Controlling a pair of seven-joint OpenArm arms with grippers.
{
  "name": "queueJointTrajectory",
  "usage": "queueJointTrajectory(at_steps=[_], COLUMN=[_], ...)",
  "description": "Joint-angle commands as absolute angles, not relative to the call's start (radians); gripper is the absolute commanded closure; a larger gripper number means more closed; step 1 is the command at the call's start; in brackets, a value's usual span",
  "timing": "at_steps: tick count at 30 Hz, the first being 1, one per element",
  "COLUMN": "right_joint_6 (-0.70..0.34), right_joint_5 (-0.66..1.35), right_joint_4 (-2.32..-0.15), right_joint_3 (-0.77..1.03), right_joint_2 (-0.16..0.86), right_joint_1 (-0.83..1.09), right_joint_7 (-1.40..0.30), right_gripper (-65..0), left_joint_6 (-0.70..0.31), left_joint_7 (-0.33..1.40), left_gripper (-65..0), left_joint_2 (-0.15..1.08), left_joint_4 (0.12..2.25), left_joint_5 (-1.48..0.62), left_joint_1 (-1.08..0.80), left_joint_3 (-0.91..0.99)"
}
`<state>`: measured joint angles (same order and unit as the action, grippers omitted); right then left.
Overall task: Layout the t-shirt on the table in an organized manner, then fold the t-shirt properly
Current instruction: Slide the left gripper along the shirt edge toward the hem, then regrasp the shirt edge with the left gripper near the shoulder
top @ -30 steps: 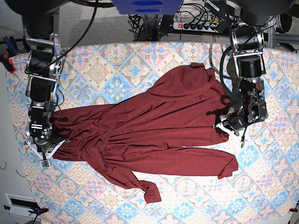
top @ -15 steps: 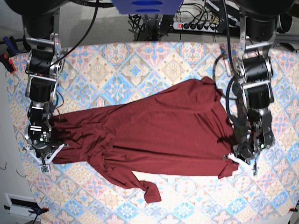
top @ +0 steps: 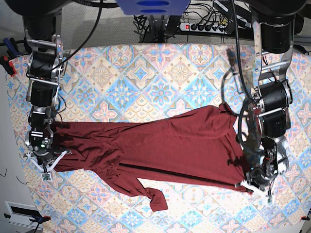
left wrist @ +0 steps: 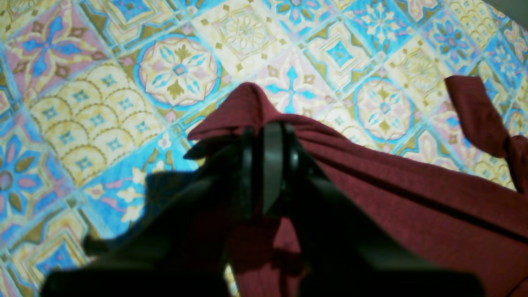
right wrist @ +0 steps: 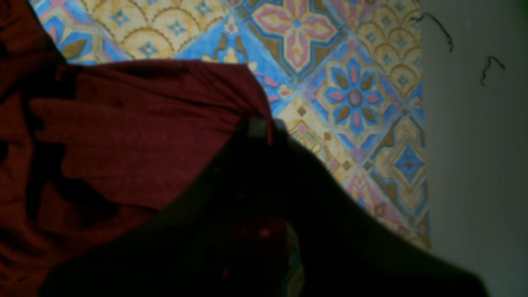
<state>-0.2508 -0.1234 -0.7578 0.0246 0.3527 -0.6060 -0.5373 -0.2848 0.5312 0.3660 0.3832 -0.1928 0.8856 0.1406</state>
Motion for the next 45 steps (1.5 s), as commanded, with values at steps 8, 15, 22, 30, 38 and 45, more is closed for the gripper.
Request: queueJointTrajectory(at_steps=[8, 15, 22, 30, 38, 45], right_joint_6=[-0.237, -0.237, -0.237, -0.24, -0.24, -0.24], right_joint_5=[-0.122, -0.122, -0.12, -0.12, -0.12, -0.12], right_joint_4=[-0.779, -0.816, -1.03, -1.158, -1.199, -1.191], right_joint_3=[0.03, 0.03, 0.039, 0.124, 0.125, 0.131], right_joint_2=[0.372, 0.372, 0.372, 0.369, 0.369, 0.369], right_joint_1=[-0.628, -0.608, -0.492, -0.456, -0.401, -0.403], right_joint_7=[-0.567, -0.573, -0.575, -0.638, -0.641, -0.653], right_gripper=[-17.0, -21.3, -21.3, -21.6, -21.4, -21.6], left_joint_6=[-0.15, -0.153, -0.151, -0.151, -0.151, -0.151], left_joint_7=[0.513, 0.654, 0.954, 0.989, 0.989, 0.986], left_gripper=[-30.4, -38.0, -34.6, -34.6, -27.1, 0.0], left_joint_2=[0.406, 0.407, 0.366, 0.3, 0.262, 0.297], left_joint_4=[0.47, 0.72, 1.265, 1.475, 1.469, 1.477], left_joint_5=[-0.205, -0.232, -0.437, -0.447, -0.344, -0.321], left_joint_1=[0.777, 0.644, 0.329, 0.101, 0.076, 0.076], left_joint_3=[0.143, 0.159, 0.274, 0.272, 0.266, 0.165])
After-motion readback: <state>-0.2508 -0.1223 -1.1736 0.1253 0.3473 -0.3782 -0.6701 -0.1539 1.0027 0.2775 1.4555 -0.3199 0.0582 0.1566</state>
